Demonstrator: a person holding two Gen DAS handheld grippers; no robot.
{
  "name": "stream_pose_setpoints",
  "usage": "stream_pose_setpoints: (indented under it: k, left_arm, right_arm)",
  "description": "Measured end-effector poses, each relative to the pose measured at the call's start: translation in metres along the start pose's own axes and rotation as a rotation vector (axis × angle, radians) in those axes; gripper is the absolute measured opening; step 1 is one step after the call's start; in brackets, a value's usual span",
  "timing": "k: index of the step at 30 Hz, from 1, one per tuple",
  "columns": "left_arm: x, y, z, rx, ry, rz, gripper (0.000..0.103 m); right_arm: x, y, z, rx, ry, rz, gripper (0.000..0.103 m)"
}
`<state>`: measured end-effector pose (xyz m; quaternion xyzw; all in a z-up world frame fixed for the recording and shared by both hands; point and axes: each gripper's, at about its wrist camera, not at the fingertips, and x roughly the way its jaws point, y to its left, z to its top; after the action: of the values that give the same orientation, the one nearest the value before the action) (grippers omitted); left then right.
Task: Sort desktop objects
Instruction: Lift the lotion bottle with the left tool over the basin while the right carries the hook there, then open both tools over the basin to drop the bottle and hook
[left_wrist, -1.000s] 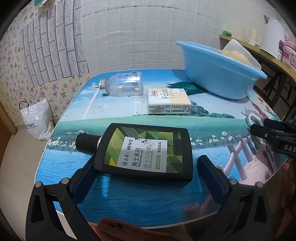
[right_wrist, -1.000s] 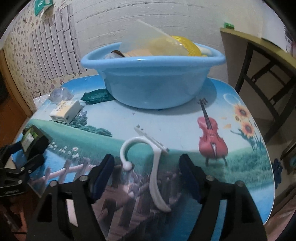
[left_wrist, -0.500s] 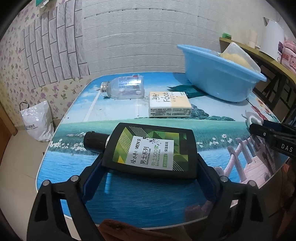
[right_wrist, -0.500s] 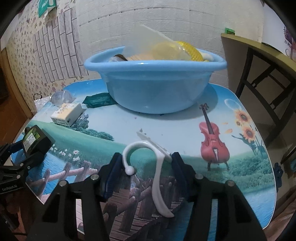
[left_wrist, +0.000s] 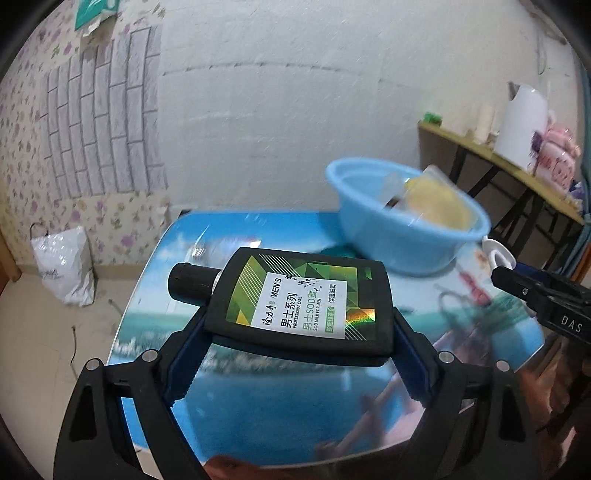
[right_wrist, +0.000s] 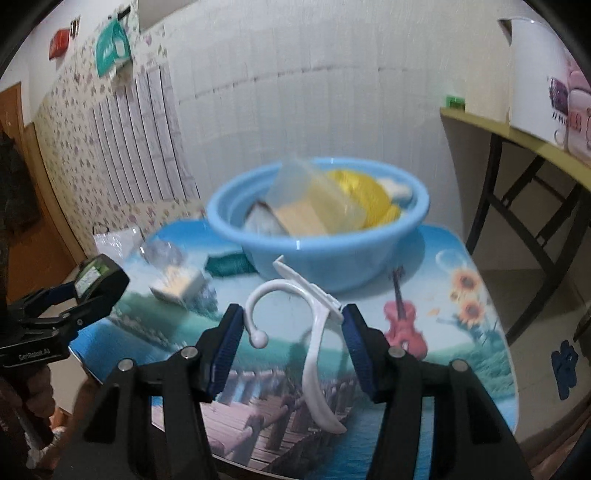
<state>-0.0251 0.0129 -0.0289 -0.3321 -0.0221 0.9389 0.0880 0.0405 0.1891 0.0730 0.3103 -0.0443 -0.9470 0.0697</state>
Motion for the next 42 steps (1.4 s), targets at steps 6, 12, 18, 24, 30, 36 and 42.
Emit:
stream_pose_setpoints:
  k: [6, 12, 18, 24, 30, 36, 42]
  left_arm:
    - [0.013, -0.018, 0.039, 0.02, -0.022, -0.072, 0.09]
    - [0.039, -0.037, 0.073, 0.04, -0.028, -0.119, 0.089]
    - [0.068, -0.048, 0.083, 0.065, -0.013, -0.118, 0.088]
    - [0.06, -0.046, 0.102, 0.045, -0.069, -0.128, 0.088]
    - [0.059, -0.07, 0.144, 0.114, -0.155, -0.152, 0.088]
    - [0.087, -0.095, 0.163, 0.146, -0.136, -0.199, 0.089]
    - [0.128, -0.104, 0.16, 0.152, -0.031, -0.167, 0.089]
  right_arm:
    - [-0.01, -0.007, 0.032, -0.015, -0.062, 0.008, 0.054]
    - [0.013, -0.028, 0.063, 0.014, -0.064, 0.007, 0.054]
    - [0.034, -0.042, 0.086, 0.011, -0.065, 0.01, 0.054]
    - [0.054, -0.058, 0.103, 0.006, -0.06, 0.015, 0.054]
    - [0.083, -0.066, 0.123, -0.002, -0.03, 0.026, 0.054]
    - [0.106, -0.072, 0.132, 0.008, 0.008, 0.042, 0.055]
    - [0.124, -0.083, 0.13, 0.043, 0.064, 0.037, 0.058]
